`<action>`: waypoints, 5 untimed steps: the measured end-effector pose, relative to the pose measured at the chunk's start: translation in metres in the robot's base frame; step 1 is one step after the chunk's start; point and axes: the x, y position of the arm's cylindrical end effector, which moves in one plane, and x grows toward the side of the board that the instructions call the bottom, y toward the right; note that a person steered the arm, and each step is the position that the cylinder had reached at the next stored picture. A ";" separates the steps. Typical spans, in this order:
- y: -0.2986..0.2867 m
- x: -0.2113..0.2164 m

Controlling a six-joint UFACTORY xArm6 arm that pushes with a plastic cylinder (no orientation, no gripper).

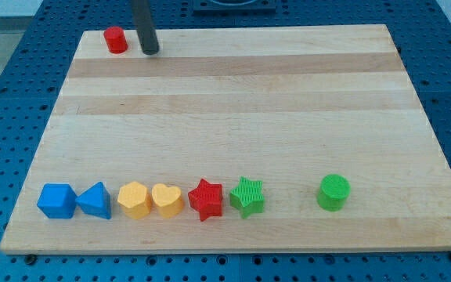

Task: Move your arm to the center left of the board

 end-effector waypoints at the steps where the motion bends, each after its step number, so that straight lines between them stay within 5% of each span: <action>1: 0.025 0.030; 5: -0.136 0.167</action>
